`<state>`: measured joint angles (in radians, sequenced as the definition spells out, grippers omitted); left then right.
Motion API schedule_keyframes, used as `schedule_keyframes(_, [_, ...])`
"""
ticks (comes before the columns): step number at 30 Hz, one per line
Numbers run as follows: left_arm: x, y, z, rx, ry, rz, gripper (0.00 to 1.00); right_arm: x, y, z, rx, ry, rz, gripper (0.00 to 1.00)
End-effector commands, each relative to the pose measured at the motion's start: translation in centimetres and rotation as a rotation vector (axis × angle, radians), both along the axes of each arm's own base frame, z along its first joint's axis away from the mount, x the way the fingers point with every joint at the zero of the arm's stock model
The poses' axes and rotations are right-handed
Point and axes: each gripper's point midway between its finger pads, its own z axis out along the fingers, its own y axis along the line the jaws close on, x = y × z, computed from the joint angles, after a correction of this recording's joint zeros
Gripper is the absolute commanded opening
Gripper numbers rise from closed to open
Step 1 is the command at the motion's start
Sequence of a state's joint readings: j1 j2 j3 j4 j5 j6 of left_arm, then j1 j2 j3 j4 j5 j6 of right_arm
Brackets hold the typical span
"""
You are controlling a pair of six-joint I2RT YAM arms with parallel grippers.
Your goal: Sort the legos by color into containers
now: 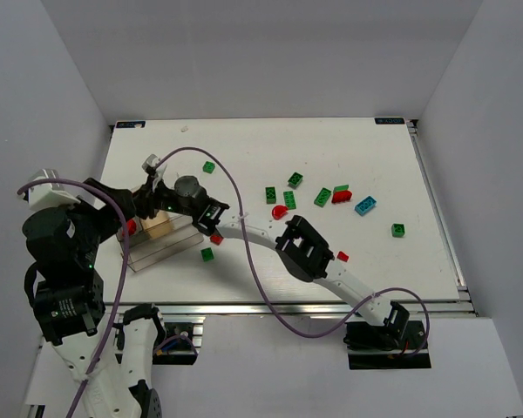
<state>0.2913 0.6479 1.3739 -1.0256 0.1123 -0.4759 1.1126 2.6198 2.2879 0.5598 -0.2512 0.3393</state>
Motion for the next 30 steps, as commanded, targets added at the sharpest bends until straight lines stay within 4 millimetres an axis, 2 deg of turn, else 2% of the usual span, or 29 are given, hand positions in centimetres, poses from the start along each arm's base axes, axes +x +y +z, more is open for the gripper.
schedule_keyframes(1, [-0.6, 0.0, 0.1, 0.017, 0.028, -0.001, 0.96, 0.5, 0.7, 1.0, 0.092, -0.025, -0.058, 0.00])
schedule_keyframes(4, [-0.7, -0.3, -0.4, 0.018, 0.044, -0.019, 0.96, 0.7, 1.1, -0.5, 0.076, -0.054, -0.089, 0.00])
schedule_keyframes(9, [-0.3, -0.7, -0.7, 0.011, 0.049, -0.043, 0.96, 1.3, 1.4, -1.7, 0.071, -0.108, -0.120, 0.00])
schedule_keyframes(14, [-0.1, -0.8, -1.1, 0.005, 0.054, -0.051, 0.96, 0.4, 2.0, -3.1, 0.065, -0.137, -0.105, 0.00])
schedule_keyframes(17, [-0.2, -0.9, -1.4, 0.002, 0.066, -0.057, 0.96, -0.3, 2.3, -3.6, 0.064, -0.159, -0.086, 0.08])
schedule_keyframes(21, [-0.4, -0.8, -1.6, 0.002, 0.073, -0.050, 0.97, -0.7, 2.5, -4.2, 0.056, -0.179, -0.079, 0.37])
schedule_keyframes(24, [-0.4, -0.8, -1.6, 0.001, 0.072, -0.050, 0.97, -0.8, 2.5, -4.5, 0.048, -0.189, -0.070, 0.52])
schedule_keyframes(28, [-0.3, -0.9, -1.6, -0.003, 0.072, -0.052, 0.97, -0.4, 2.4, -4.6, 0.044, -0.210, -0.073, 0.58])
schedule_keyframes(30, [-0.2, -0.9, -1.6, -0.005, 0.068, -0.051, 0.96, -0.3, 2.3, -4.0, 0.053, -0.218, -0.076, 0.61])
